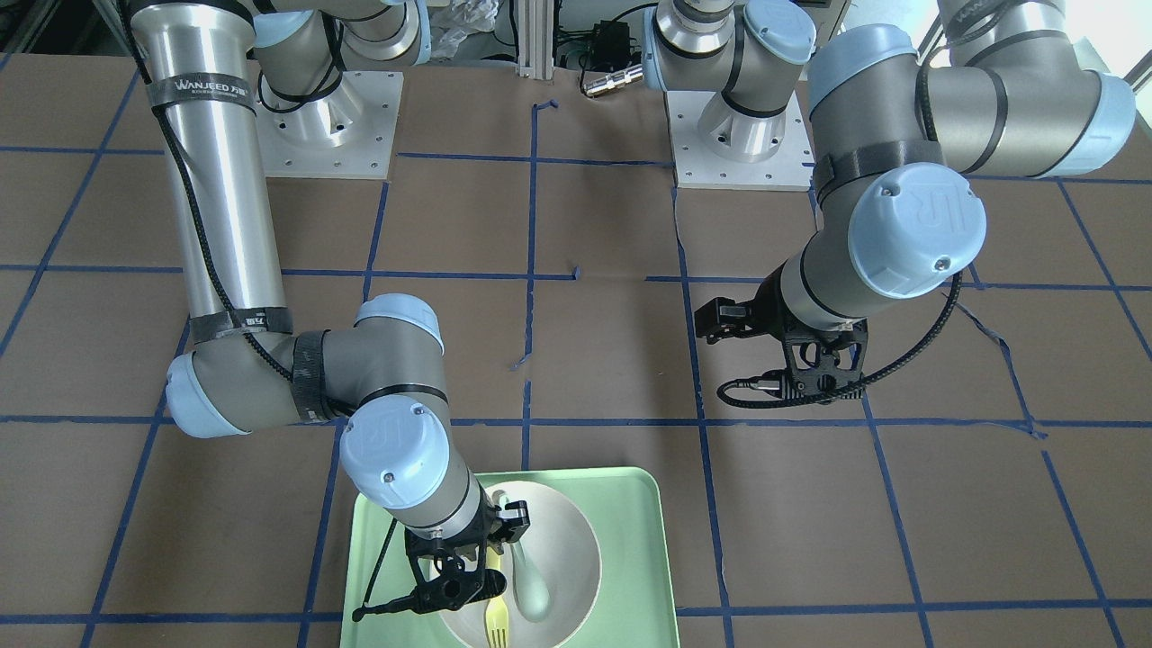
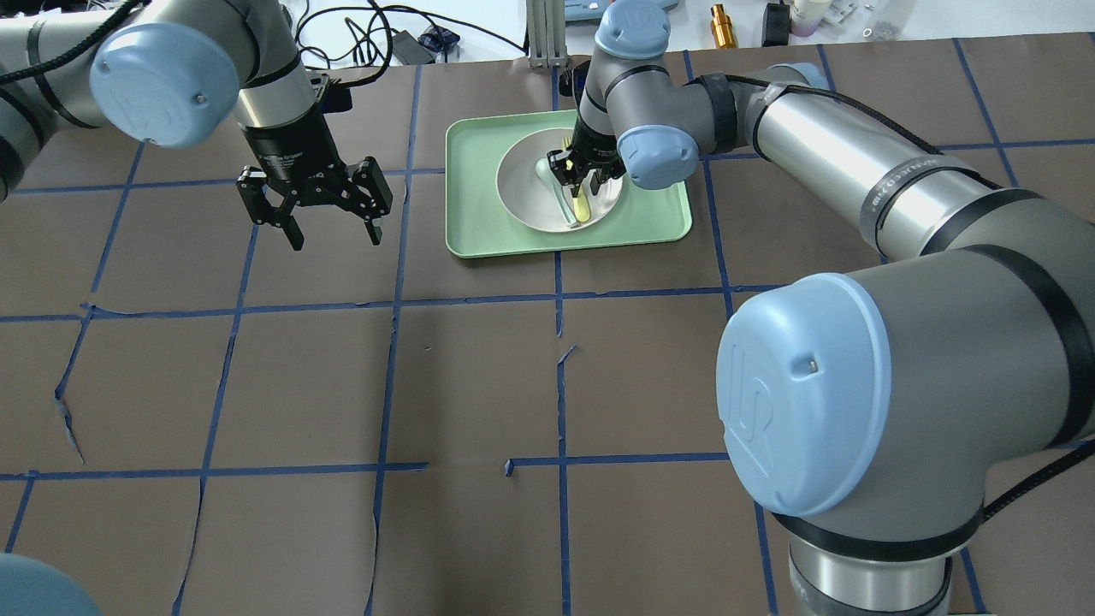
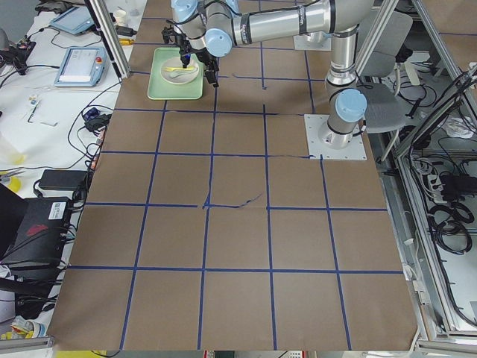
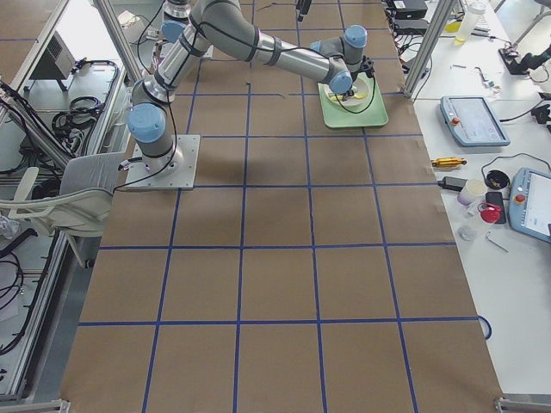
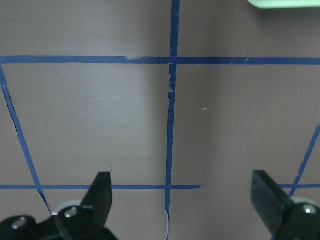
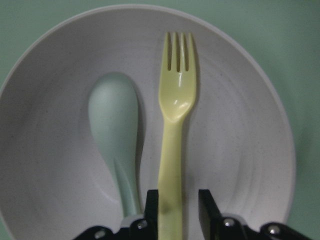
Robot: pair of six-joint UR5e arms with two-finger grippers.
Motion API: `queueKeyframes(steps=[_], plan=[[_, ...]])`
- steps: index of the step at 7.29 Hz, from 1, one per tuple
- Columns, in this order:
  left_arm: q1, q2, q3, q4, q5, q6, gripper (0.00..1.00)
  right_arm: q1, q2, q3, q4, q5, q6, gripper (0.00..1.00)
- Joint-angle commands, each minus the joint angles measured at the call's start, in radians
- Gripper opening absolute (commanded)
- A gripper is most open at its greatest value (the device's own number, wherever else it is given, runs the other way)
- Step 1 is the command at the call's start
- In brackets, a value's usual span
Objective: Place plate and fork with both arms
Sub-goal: 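Lower the right gripper and grasp the yellow fork handle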
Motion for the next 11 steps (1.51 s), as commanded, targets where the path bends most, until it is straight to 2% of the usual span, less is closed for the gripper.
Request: queueKeyframes(steps=[1, 5, 6, 7, 11], plan=[[0.000, 0.000, 0.000, 0.000, 0.000, 0.001, 1.00, 0.003, 0.003, 0.000, 0.000, 0.003, 0.000, 0.39], [0.000, 0.000, 0.000, 0.000, 0.002, 0.001, 1.00, 0.003, 0.017, 0.000, -0.001, 0.001, -0.002, 0.40], [0.002, 0.000, 0.000, 0.000, 0.002, 0.001, 1.00, 0.003, 0.014, 0.000, -0.001, -0.001, -0.002, 0.32], [0.002, 0.000, 0.000, 0.000, 0.003, 0.001, 1.00, 0.003, 0.013, 0.000, -0.001, -0.004, 0.000, 0.00], [0.003, 0.000, 0.000, 0.000, 0.008, 0.004, 1.00, 0.003, -0.016, 0.001, 0.011, -0.013, 0.020, 0.00]])
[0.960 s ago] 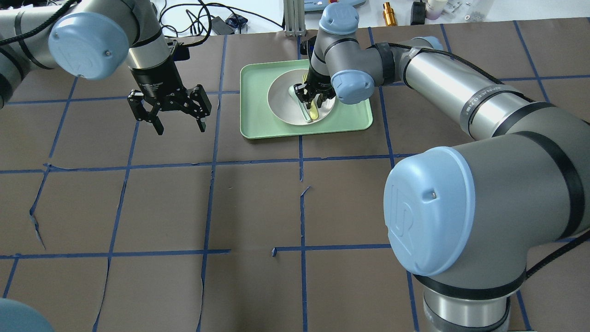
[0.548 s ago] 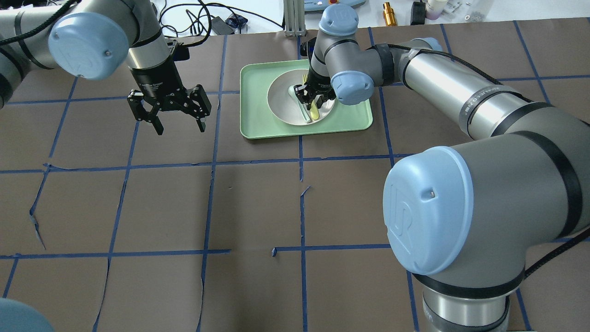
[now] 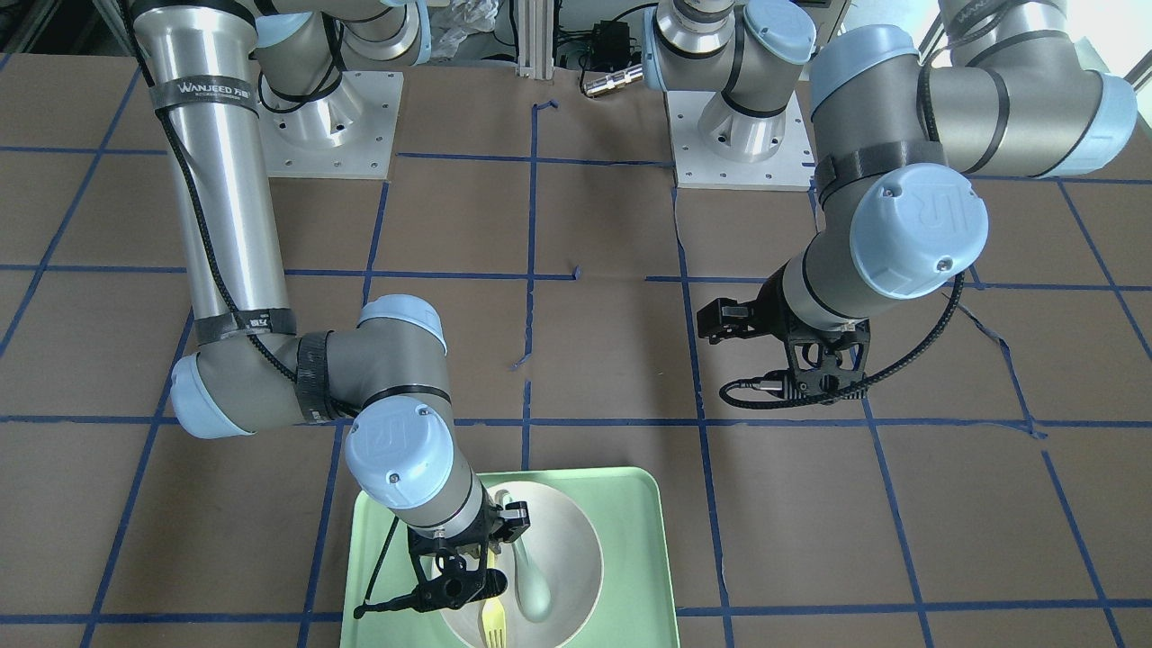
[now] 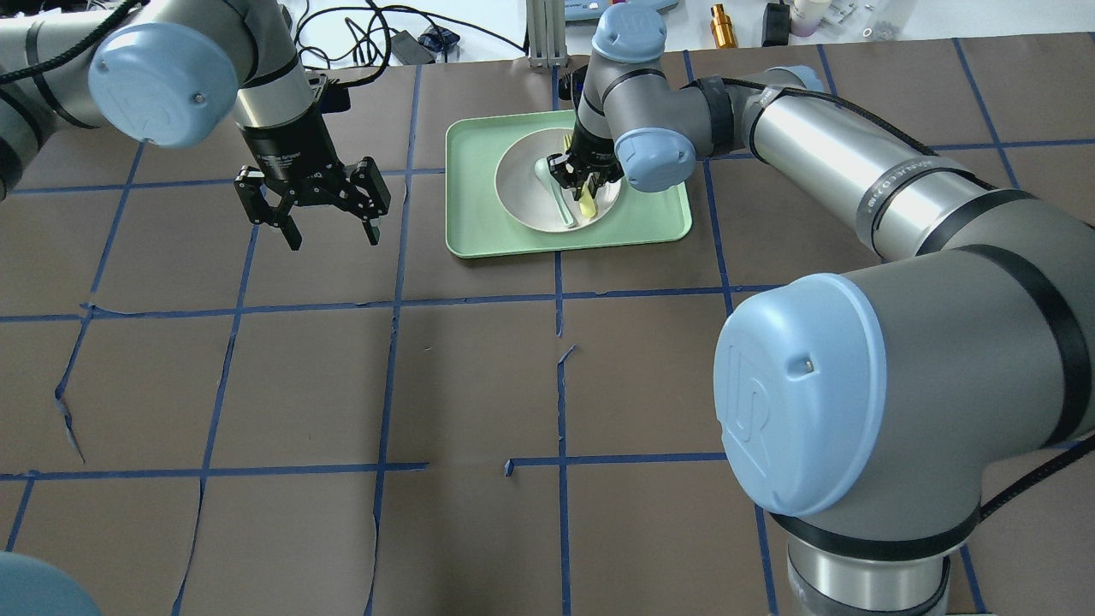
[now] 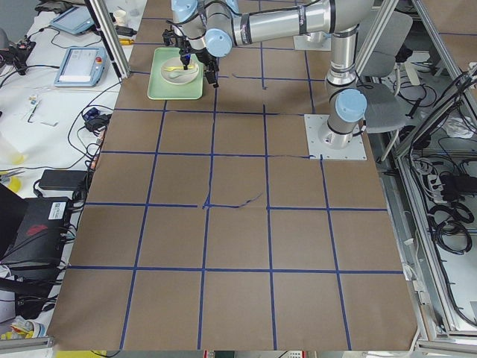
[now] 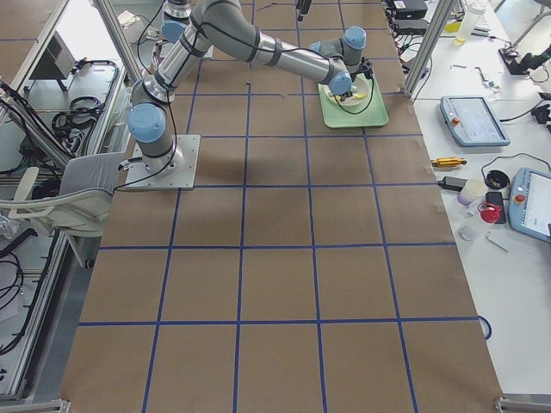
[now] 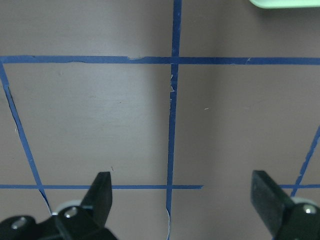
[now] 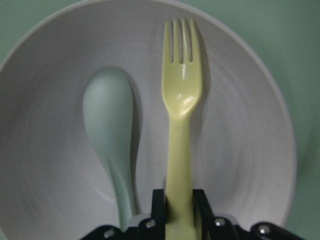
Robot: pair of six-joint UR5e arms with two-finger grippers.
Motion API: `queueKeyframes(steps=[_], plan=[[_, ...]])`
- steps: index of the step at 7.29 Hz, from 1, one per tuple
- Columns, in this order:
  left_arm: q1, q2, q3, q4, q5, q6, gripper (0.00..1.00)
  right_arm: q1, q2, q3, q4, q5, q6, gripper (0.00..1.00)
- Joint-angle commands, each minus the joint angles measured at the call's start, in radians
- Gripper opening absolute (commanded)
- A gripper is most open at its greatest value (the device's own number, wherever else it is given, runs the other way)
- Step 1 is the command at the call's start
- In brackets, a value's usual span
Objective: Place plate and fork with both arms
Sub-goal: 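Lower the right gripper and grasp the yellow fork handle, then lift the fork and move it beside the plate on the tray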
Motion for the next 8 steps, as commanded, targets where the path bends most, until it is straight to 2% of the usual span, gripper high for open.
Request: queueKeyframes(steps=[1, 3, 5, 7, 8], plan=[[0.001, 0.000, 0.000, 0.000, 0.003, 0.006, 1.00, 0.001, -0.020, 0.000, 0.006, 0.000, 0.026, 0.00], [0.001, 0.000, 0.000, 0.000, 0.004, 0.008, 1.00, 0.005, -0.075, -0.001, 0.016, -0.005, 0.040, 0.00], [0.001, 0.000, 0.000, 0.001, -0.005, 0.006, 1.00, -0.046, -0.081, 0.000, 0.016, -0.071, 0.002, 0.00], [0.001, -0.001, 0.000, 0.003, -0.006, 0.006, 1.00, -0.101, -0.068, 0.018, 0.015, -0.016, -0.001, 0.00], [-0.001, -0.005, 0.000, 0.006, -0.006, 0.006, 1.00, -0.101, -0.052, 0.020, 0.015, -0.016, 0.000, 0.00]])
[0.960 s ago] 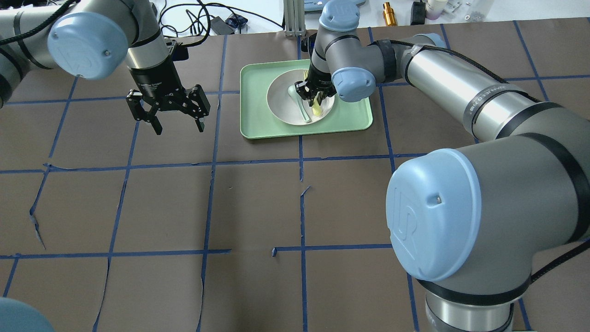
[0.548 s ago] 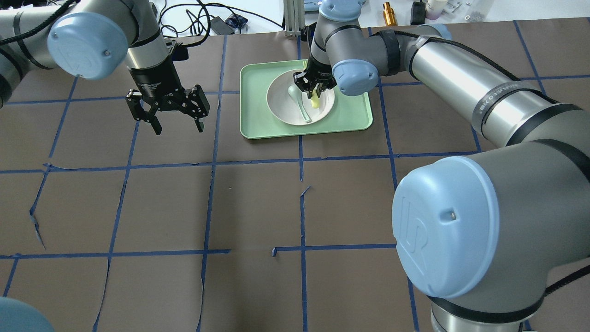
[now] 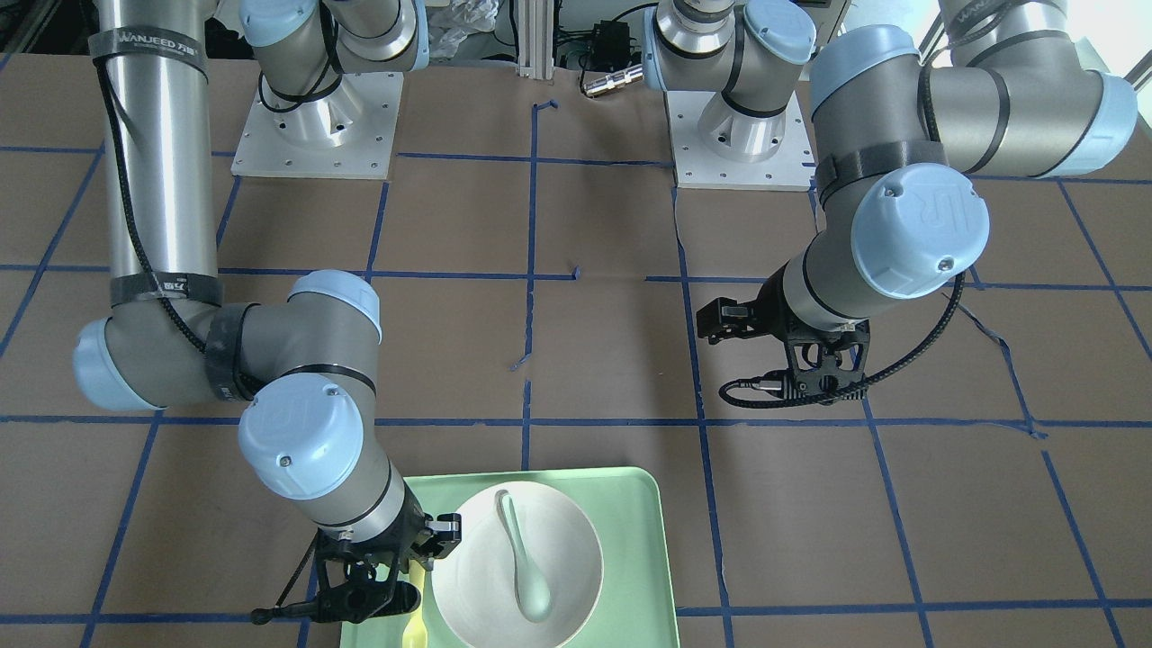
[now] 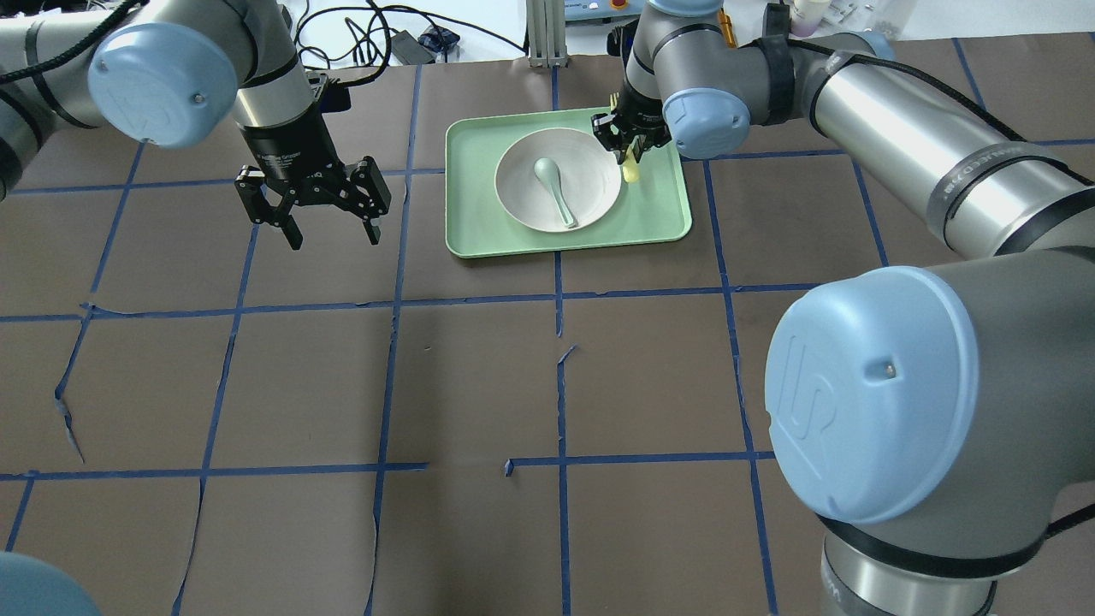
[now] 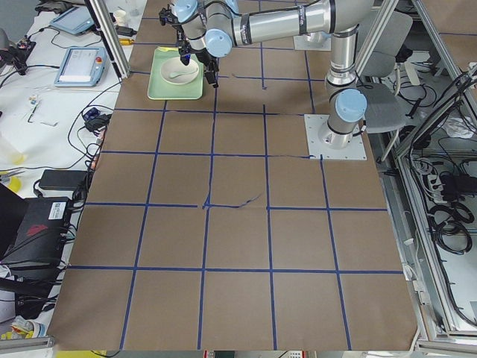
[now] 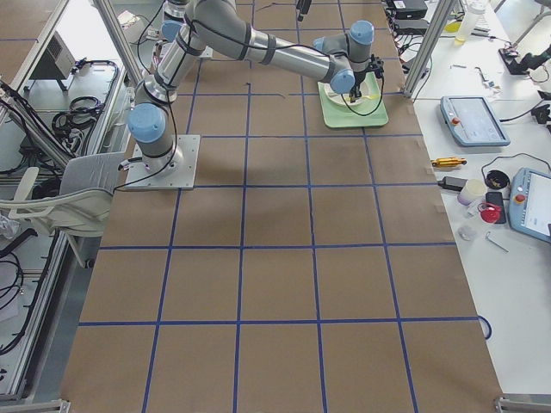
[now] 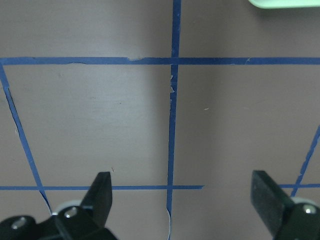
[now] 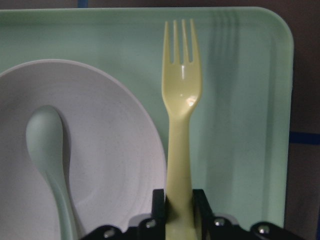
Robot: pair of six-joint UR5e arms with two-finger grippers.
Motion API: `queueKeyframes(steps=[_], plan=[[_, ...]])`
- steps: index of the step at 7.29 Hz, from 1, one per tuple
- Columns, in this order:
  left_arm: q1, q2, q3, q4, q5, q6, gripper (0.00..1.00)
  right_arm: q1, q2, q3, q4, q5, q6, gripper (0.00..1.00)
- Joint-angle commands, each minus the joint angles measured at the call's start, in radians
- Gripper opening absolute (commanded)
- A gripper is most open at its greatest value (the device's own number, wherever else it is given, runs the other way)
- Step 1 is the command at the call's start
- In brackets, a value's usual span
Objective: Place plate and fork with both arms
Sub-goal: 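Lift the fork and move it beside the plate on the tray, then lower the fork onto the tray and open the right gripper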
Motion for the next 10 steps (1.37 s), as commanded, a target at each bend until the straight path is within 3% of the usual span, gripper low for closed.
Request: queueKeyframes(steps=[1, 4, 5, 6, 8, 10], plan=[[-0.001, -0.004, 0.000, 0.004, 0.000, 0.000, 1.00, -0.014, 0.034, 0.006, 0.000, 0.022, -0.001, 0.00], [-0.001, -0.006, -0.014, 0.008, 0.001, 0.000, 1.00, -0.029, 0.048, 0.015, -0.002, 0.005, -0.010, 0.00], [-0.001, -0.006, -0.014, 0.009, 0.001, 0.002, 1.00, -0.029, 0.045, 0.035, -0.002, 0.010, -0.009, 0.56], [-0.001, -0.004, -0.014, 0.009, 0.000, 0.002, 1.00, -0.029, 0.036, 0.063, -0.005, -0.024, -0.013, 1.00], [-0.001, -0.001, -0.006, 0.011, 0.001, 0.002, 1.00, -0.029, -0.048, 0.075, 0.013, -0.071, -0.001, 1.00], [0.002, 0.014, 0.021, 0.053, 0.001, -0.015, 1.00, -0.029, -0.223, 0.080, 0.297, -0.102, 0.003, 1.00]])
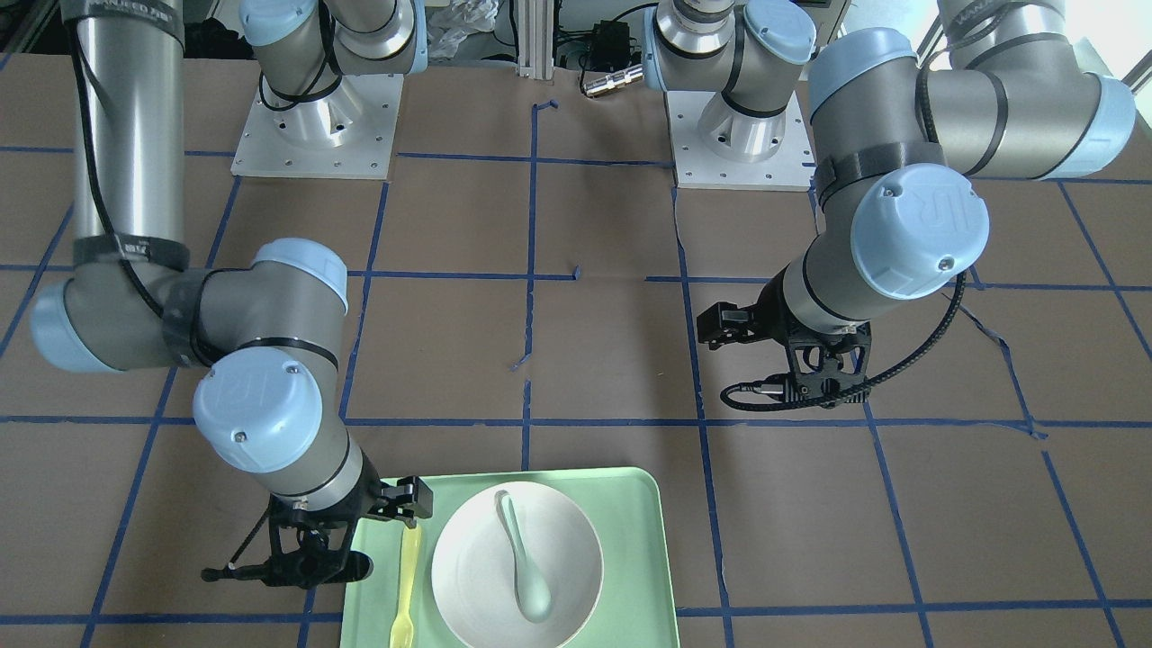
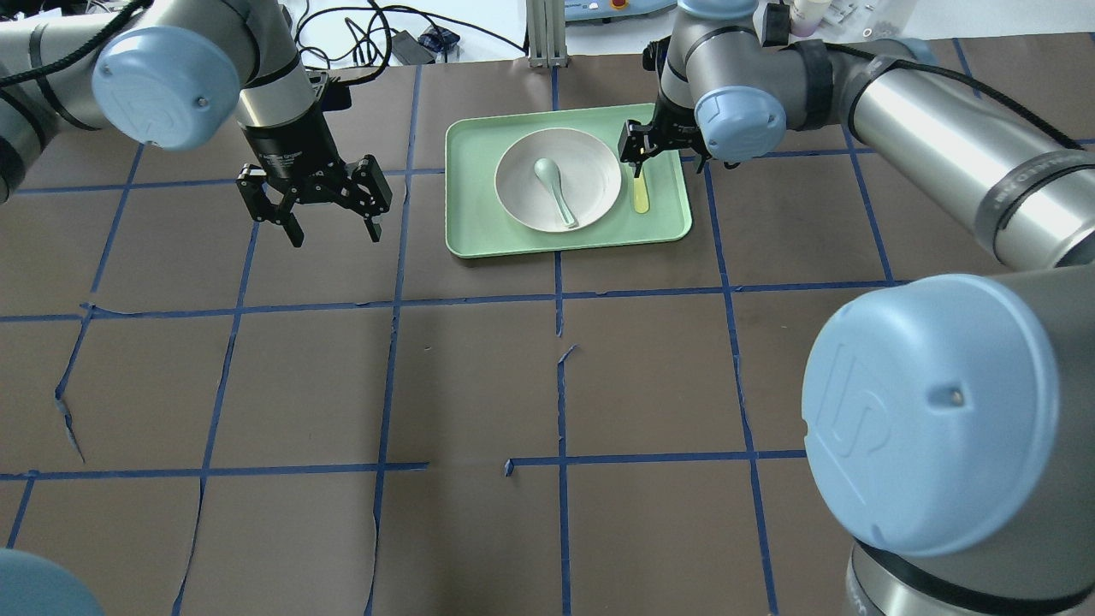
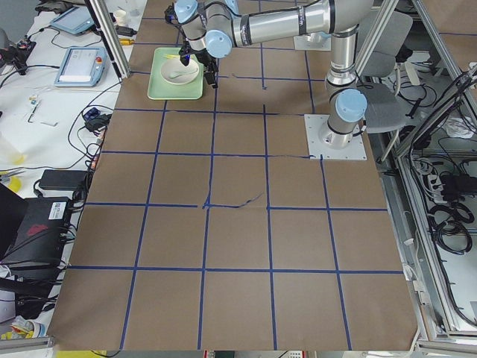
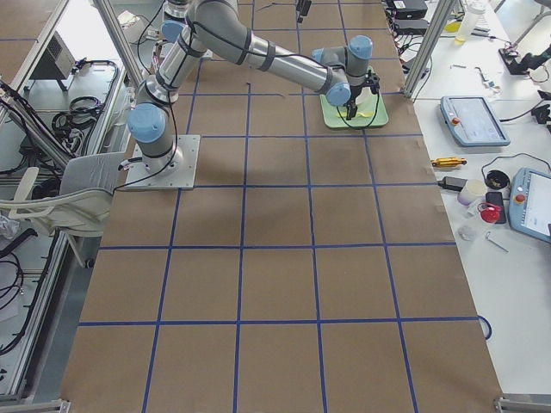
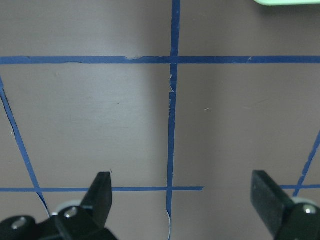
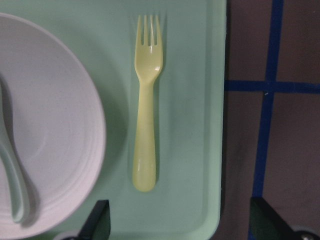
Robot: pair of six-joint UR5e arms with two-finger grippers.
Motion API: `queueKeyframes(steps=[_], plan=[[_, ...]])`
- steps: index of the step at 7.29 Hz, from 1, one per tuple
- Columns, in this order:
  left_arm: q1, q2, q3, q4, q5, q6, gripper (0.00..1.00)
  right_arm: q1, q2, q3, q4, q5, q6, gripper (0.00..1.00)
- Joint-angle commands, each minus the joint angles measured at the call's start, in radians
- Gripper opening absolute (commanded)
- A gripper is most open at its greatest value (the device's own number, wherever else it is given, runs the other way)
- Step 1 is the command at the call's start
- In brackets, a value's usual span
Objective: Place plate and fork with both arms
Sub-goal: 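Lower the fork onto the tray and open the right gripper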
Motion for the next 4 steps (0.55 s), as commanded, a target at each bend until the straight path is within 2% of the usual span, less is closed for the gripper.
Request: queueKeyframes(steps=[1, 3, 4], plan=[[0.003, 0.028, 0.019, 0.024, 0.006, -0.006, 1.00, 0.000, -0.169, 0.001, 0.230, -0.049, 0.006, 1.00], [0.002, 0.077, 0.000, 0.023, 0.006, -0.007, 1.00, 0.003, -0.293, 0.001, 0.340, -0.066, 0.006, 1.00], [-0.001, 0.082, -0.005, 0.023, 0.009, -0.009, 1.00, 0.014, -0.333, 0.001, 0.439, -0.059, 0.013, 1.00]])
